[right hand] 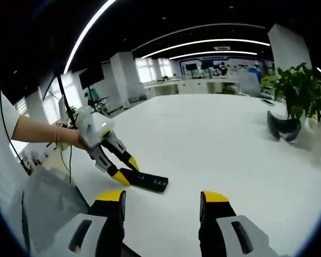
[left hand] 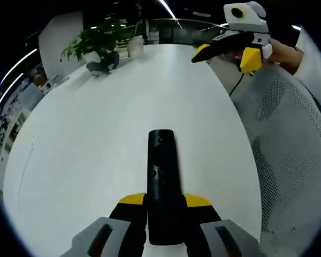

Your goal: Press the specified remote control buttons in sequence, fully releasing each button before pressing the next.

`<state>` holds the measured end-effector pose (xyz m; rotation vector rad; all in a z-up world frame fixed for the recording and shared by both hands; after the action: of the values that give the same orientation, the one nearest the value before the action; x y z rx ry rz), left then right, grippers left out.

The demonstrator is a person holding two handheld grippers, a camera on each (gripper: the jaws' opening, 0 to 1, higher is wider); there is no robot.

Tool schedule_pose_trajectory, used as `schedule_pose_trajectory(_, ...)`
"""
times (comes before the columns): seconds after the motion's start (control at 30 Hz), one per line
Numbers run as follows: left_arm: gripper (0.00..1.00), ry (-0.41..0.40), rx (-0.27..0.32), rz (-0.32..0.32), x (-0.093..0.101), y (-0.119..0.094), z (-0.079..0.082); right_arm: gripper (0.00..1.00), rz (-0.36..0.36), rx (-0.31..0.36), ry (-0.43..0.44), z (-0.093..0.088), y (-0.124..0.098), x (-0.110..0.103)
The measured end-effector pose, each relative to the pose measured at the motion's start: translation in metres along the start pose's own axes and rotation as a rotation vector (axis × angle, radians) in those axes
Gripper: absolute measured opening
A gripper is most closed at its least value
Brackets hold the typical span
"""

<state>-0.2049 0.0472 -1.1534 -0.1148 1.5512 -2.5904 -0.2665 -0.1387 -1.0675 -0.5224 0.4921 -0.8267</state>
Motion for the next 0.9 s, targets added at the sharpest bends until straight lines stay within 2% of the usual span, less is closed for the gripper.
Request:
schedule_pose_trajectory(0.33, 0.23, 0.029, -0.028, -0.016, 0.022, -0.002, -0.003, 0.49, 0.043, -0.035, -0.039, 0.000, 0.009, -0.011)
schedule_pose_trajectory(0.6, 0.23, 0.023, -0.027, -0.013, 0.036, -0.005, -0.005, 0.46, 0.070, -0.054, -0.074, 0.000, 0.012, -0.015)
schedule_pose_trajectory(0.9, 0.23, 0.018, -0.032, -0.016, 0.053, -0.009, -0.009, 0.34, 0.134, -0.114, -0.149, -0.008, 0.024, -0.021)
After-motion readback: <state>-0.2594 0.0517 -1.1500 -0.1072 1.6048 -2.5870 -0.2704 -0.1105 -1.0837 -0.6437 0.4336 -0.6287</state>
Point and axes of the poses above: the point that each gripper's makers call its tool centre point, and the gripper's own axes: y roughly forward along the fingers, x roughly to its right, z roughly out of its top, the point moved 5 cm from there along -y, roughly backward along the fingers, and after that the axes turned 7 degrees about -x, right-handed, at the moved point
